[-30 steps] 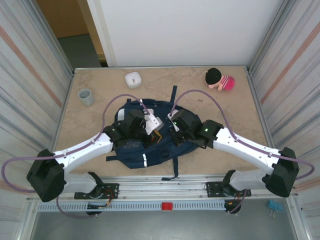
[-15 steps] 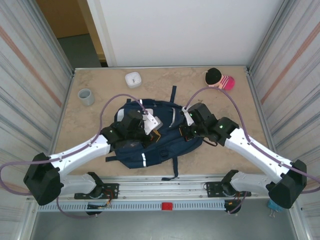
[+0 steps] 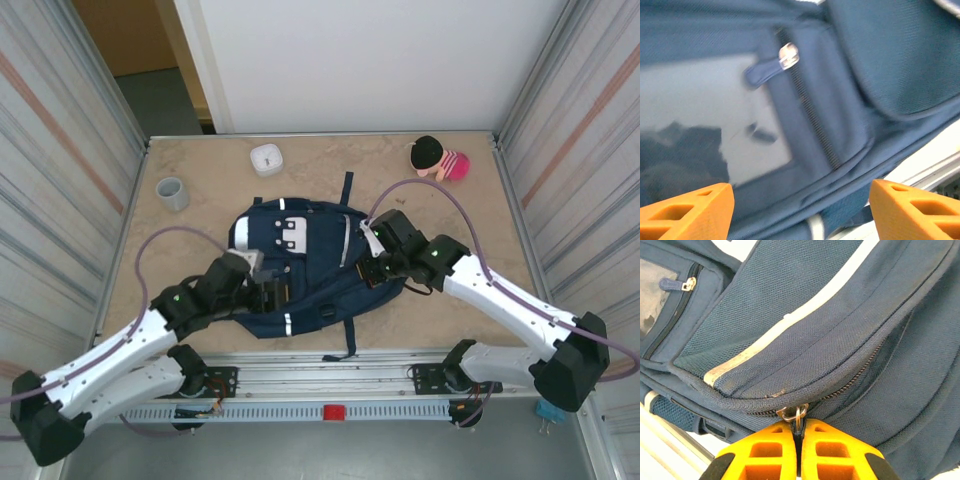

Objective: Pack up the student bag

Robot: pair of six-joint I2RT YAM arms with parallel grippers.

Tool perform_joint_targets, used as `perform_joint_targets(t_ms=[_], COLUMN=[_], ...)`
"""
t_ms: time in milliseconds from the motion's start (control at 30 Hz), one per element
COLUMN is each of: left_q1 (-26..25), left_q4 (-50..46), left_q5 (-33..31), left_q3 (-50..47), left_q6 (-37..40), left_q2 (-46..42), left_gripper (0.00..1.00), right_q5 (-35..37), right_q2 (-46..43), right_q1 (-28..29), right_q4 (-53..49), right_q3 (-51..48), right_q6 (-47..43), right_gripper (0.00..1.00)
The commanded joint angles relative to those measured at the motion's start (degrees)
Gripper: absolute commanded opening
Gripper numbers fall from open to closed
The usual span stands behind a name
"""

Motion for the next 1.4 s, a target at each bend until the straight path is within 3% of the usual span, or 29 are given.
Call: perform_joint_targets(t_ms=[0,133,433,633,833,933,1200,1367], left_q1=[-0.5,1.8,11.5,23.4,26.2,26.2,24.2,16.7], left_q4=[-6.0,-1.8,13.0,20.5,18.5,15.1,1.2,9.5], left_q5=[-6.3,-6.0,-1.9,4.9,10.0,12.6,18.5,17.5], left_q3=[-3.7,-6.0,-4.4,4.5,15.2,16.1,7.1,-1.4], left_q6=[-12.4,-11.5,-4.0,5.6,9.1,6.9,-7.9,-24.4], left_q2=[-3.9,-3.3,9.9,21.5,30.0,27.3,6.7,-1.7], left_gripper=[0.72,0.72,0.73,0.73,0.73,0.74,0.74,0.68], right_q5=[-0.2,1.0,4.7,6.6,8.5,9.0,5.6,3.1], right_q2=[1.6,2.4,2.7,4.9,8.6,9.8,12.2,13.1], right_q1=[1.4,3.9,14.4,20.8,22.5,22.3,21.5,21.9], right_q4=[0.9,0.4,4.5,9.8,16.2,15.8,16.5,17.1], right_q3=[0.6,1.2,0.5,1.5,2.2,3.7,5.1,4.9], right_q6=[1.7,3.5,12.1,18.1,22.4,20.7,18.4,17.5], right_gripper=[0.0,0.0,0.0,0.0,0.0,0.0,0.0,0.0])
